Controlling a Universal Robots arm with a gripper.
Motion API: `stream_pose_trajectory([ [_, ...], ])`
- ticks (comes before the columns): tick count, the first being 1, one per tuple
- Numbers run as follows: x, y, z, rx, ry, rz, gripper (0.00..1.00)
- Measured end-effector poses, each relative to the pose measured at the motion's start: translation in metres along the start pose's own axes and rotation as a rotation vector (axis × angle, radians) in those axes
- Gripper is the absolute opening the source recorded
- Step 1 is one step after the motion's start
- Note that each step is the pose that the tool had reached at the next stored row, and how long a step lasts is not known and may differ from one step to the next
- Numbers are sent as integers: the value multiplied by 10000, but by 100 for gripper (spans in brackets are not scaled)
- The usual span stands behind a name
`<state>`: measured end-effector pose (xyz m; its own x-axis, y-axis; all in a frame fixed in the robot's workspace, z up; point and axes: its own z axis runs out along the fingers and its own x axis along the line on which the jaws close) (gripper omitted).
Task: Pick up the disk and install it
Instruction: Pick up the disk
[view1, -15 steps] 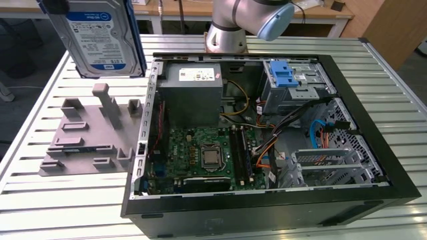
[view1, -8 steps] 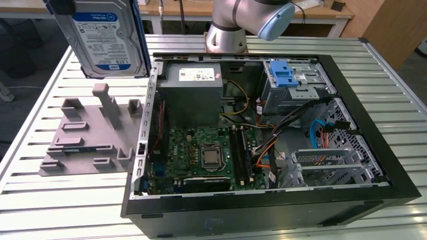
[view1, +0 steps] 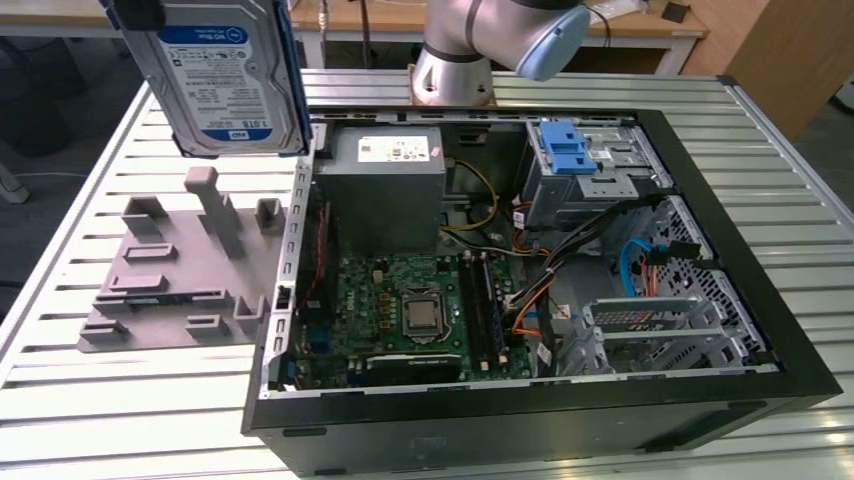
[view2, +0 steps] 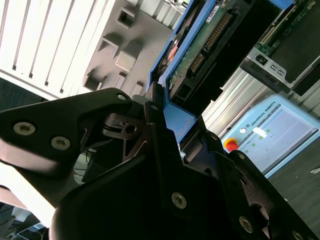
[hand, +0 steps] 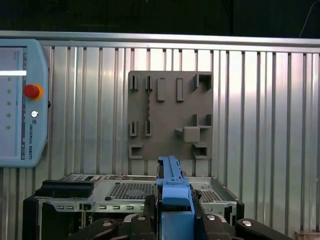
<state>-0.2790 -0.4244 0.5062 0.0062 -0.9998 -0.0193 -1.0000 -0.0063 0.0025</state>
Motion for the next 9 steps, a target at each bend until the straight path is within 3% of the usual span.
stream_pose_trajectory([
  [9, 0, -79, 5, 0, 0, 0, 36],
])
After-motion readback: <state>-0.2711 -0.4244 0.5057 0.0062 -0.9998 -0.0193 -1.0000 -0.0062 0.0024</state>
